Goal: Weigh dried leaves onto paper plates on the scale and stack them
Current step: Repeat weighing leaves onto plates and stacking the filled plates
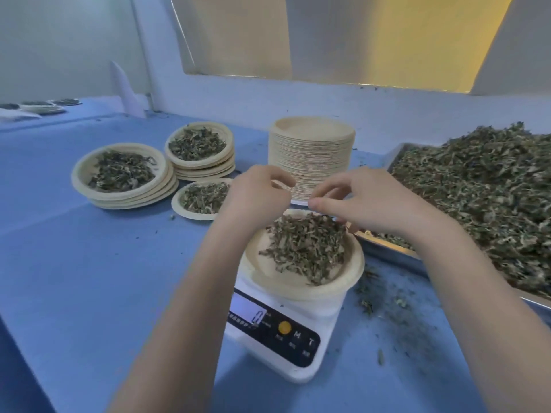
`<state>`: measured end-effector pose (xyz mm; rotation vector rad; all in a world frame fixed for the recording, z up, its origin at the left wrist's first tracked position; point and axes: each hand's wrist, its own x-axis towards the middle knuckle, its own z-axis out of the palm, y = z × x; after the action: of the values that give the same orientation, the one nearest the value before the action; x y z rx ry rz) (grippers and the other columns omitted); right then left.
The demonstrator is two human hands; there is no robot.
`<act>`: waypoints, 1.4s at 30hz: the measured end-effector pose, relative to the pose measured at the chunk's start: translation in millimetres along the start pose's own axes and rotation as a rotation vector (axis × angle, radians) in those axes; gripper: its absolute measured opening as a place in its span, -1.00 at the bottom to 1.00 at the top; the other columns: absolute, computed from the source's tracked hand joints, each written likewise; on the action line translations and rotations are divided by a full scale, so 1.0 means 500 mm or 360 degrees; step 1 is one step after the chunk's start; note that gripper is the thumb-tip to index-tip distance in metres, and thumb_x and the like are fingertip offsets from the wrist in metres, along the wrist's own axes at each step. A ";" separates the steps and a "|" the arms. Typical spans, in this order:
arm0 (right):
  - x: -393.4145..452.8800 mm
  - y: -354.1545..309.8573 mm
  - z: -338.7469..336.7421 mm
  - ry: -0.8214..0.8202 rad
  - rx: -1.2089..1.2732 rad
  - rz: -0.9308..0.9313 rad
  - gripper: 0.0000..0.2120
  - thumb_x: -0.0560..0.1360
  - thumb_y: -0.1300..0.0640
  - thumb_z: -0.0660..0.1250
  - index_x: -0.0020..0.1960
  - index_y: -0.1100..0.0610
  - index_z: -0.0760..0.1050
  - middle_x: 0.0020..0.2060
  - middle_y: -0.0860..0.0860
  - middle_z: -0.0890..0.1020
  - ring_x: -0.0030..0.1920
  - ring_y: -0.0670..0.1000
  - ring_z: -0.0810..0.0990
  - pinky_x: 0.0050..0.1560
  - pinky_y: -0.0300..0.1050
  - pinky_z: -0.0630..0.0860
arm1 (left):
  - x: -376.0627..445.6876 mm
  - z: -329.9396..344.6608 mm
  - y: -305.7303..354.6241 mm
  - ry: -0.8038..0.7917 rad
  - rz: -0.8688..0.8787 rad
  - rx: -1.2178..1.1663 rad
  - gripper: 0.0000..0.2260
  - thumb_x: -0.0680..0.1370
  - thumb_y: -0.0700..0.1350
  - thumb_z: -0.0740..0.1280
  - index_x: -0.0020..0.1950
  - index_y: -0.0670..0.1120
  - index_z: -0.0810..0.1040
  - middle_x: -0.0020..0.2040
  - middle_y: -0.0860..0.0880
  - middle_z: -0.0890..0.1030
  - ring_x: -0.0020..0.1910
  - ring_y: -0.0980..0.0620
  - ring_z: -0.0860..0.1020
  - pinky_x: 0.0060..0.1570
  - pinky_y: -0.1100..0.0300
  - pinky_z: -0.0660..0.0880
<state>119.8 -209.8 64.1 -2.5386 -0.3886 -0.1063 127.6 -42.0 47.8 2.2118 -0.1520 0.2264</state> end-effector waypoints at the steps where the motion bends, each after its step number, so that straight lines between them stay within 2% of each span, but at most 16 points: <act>1: 0.002 0.002 0.002 0.0007 -0.0056 -0.0004 -0.89 0.45 -0.15 0.36 -0.11 -0.14 0.59 -0.16 -0.16 0.63 -0.40 -0.17 0.59 -0.45 -0.37 0.45 | 0.000 0.005 -0.011 0.0098 0.0014 -0.0039 -0.70 0.47 -0.24 0.19 -0.02 0.12 0.59 -0.10 0.13 0.60 -0.24 0.19 0.54 -0.38 0.37 0.41; 3: 0.004 0.003 0.002 0.0028 -0.0120 0.0002 -0.87 0.46 -0.12 0.35 -0.15 -0.09 0.59 -0.20 -0.18 0.62 -0.45 -0.30 0.53 -0.47 -0.44 0.39 | -0.002 0.010 -0.027 0.0258 0.0049 -0.0130 -0.69 0.47 -0.25 0.20 -0.08 0.13 0.61 -0.15 0.18 0.59 -0.18 0.24 0.54 -0.38 0.44 0.40; 5: 0.004 0.003 0.000 0.0059 -0.0162 0.0006 -0.86 0.46 -0.12 0.34 -0.20 -0.08 0.56 -0.21 -0.18 0.60 -0.49 -0.40 0.45 -0.43 -0.36 0.35 | -0.007 0.010 -0.042 0.0373 0.0068 -0.0264 -0.68 0.47 -0.25 0.21 -0.17 0.16 0.61 -0.16 0.20 0.59 -0.14 0.24 0.54 -0.24 0.32 0.44; 8: 0.002 0.001 -0.002 0.0090 -0.0171 0.0021 -0.85 0.47 -0.12 0.32 -0.20 -0.08 0.56 -0.24 -0.19 0.59 -0.50 -0.34 0.45 -0.35 -0.28 0.33 | -0.020 0.002 -0.066 0.0474 -0.0006 -0.0427 -0.69 0.48 -0.23 0.24 -0.25 0.17 0.60 -0.19 0.18 0.62 -0.16 0.23 0.55 -0.09 0.18 0.51; 11: -0.001 -0.002 -0.002 0.0080 -0.0199 -0.0003 -0.85 0.48 -0.12 0.31 -0.17 -0.07 0.56 -0.23 -0.20 0.57 -0.47 -0.41 0.44 -0.33 -0.31 0.31 | -0.029 -0.006 -0.087 0.0500 -0.0061 -0.0439 -0.73 0.46 -0.22 0.27 -0.22 0.14 0.63 -0.18 0.14 0.64 -0.11 0.18 0.58 0.02 0.10 0.54; 13: -0.002 -0.001 -0.001 0.0080 -0.0218 -0.0001 -0.85 0.48 -0.13 0.31 -0.17 -0.09 0.56 -0.22 -0.21 0.57 -0.46 -0.35 0.47 -0.32 -0.32 0.32 | -0.032 -0.008 -0.092 0.0505 -0.0071 -0.0457 -0.73 0.44 -0.22 0.27 -0.24 0.14 0.63 -0.19 0.15 0.64 -0.09 0.16 0.59 0.04 0.09 0.54; 17: -0.004 0.004 -0.007 0.0084 -0.0222 0.0030 -0.86 0.46 -0.16 0.32 -0.15 -0.11 0.56 -0.20 -0.23 0.56 -0.25 -0.27 0.48 -0.31 -0.30 0.32 | -0.030 -0.002 -0.097 0.0458 -0.0079 -0.0440 -0.74 0.46 -0.21 0.29 -0.24 0.15 0.62 -0.17 0.15 0.64 -0.11 0.20 0.57 0.03 0.11 0.54; 21: -0.009 0.008 -0.013 0.0014 -0.0192 0.0036 -0.81 0.41 -0.23 0.33 -0.12 -0.15 0.56 -0.15 -0.20 0.58 -0.26 -0.27 0.50 -0.30 -0.28 0.35 | -0.029 0.003 -0.097 0.0440 -0.0032 -0.0462 -0.78 0.48 -0.18 0.32 -0.21 0.13 0.64 -0.15 0.13 0.65 -0.08 0.14 0.58 0.09 0.06 0.53; 25: -0.017 -0.005 -0.001 -0.0259 -0.0254 0.0010 -0.51 0.22 -0.40 0.35 0.11 -0.30 0.48 -0.03 -0.23 0.54 -0.13 -0.29 0.46 -0.21 -0.36 0.31 | -0.028 0.006 -0.098 0.0441 -0.0021 -0.0413 -0.78 0.48 -0.19 0.32 -0.20 0.13 0.62 -0.16 0.14 0.64 -0.11 0.16 0.56 0.06 0.10 0.53; 27: -0.015 -0.013 0.017 -0.0334 -0.0363 -0.0050 -0.49 0.25 -0.36 0.39 0.18 -0.33 0.45 -0.04 -0.21 0.51 -0.14 -0.29 0.45 -0.22 -0.40 0.29 | -0.028 0.007 -0.099 0.0447 -0.0022 -0.0415 -0.78 0.48 -0.19 0.31 -0.20 0.14 0.62 -0.17 0.14 0.64 -0.12 0.17 0.56 0.04 0.12 0.52; 30: -0.009 -0.019 0.038 -0.0205 -0.0414 -0.0155 -0.73 0.37 -0.11 0.45 0.07 -0.23 0.55 -0.11 -0.17 0.56 -0.15 -0.15 0.53 -0.27 -0.31 0.39 | -0.027 0.008 -0.102 0.0450 -0.0032 -0.0421 -0.78 0.48 -0.18 0.32 -0.21 0.14 0.61 -0.20 0.15 0.62 -0.16 0.21 0.54 -0.01 0.18 0.50; 32: -0.005 -0.017 0.040 -0.0014 -0.0224 -0.0190 -0.82 0.38 0.03 0.44 -0.04 -0.18 0.60 -0.15 -0.19 0.58 -0.18 -0.21 0.52 -0.26 -0.43 0.38 | -0.026 0.010 -0.102 0.0458 -0.0043 -0.0432 -0.79 0.48 -0.18 0.33 -0.21 0.15 0.61 -0.23 0.17 0.61 -0.19 0.22 0.53 -0.03 0.19 0.50; 35: -0.001 -0.013 0.031 0.0291 0.0125 -0.0187 -0.84 0.38 0.04 0.44 -0.07 -0.17 0.61 -0.21 -0.24 0.58 -0.21 -0.26 0.52 -0.24 -0.49 0.37 | -0.029 0.011 -0.099 0.0475 -0.0048 -0.0484 -0.80 0.48 -0.17 0.33 -0.19 0.13 0.63 -0.22 0.16 0.61 -0.17 0.20 0.54 0.04 0.14 0.52; 37: -0.002 -0.013 0.027 0.0362 0.0332 -0.0172 -0.85 0.37 0.02 0.46 -0.08 -0.18 0.60 -0.17 -0.20 0.63 -0.17 -0.21 0.57 -0.16 -0.37 0.43 | -0.031 0.010 -0.095 0.0476 -0.0048 -0.0518 -0.82 0.48 -0.16 0.32 -0.16 0.12 0.64 -0.18 0.14 0.62 -0.14 0.18 0.55 0.07 0.13 0.52; 39: -0.004 -0.015 0.022 0.0397 0.0464 -0.0179 -0.85 0.37 0.02 0.46 -0.11 -0.20 0.58 -0.15 -0.17 0.66 -0.16 -0.22 0.59 -0.11 -0.35 0.46 | -0.033 0.007 -0.092 0.0461 -0.0051 -0.0536 -0.83 0.49 -0.15 0.31 -0.12 0.10 0.64 -0.14 0.12 0.62 -0.09 0.15 0.56 0.09 0.12 0.51; 42: -0.007 -0.019 0.012 0.0467 0.0508 -0.0219 -0.82 0.39 0.03 0.46 -0.15 -0.24 0.52 -0.21 -0.26 0.61 -0.29 -0.38 0.53 -0.23 -0.52 0.41 | -0.035 0.007 -0.089 0.0447 -0.0058 -0.0544 -0.84 0.49 -0.15 0.31 -0.10 0.09 0.64 -0.12 0.09 0.62 -0.07 0.13 0.55 0.06 0.15 0.49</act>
<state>113.6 -199.5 63.6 -2.1408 -0.4247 -0.4284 119.3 -17.1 7.4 1.8213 0.0051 0.4528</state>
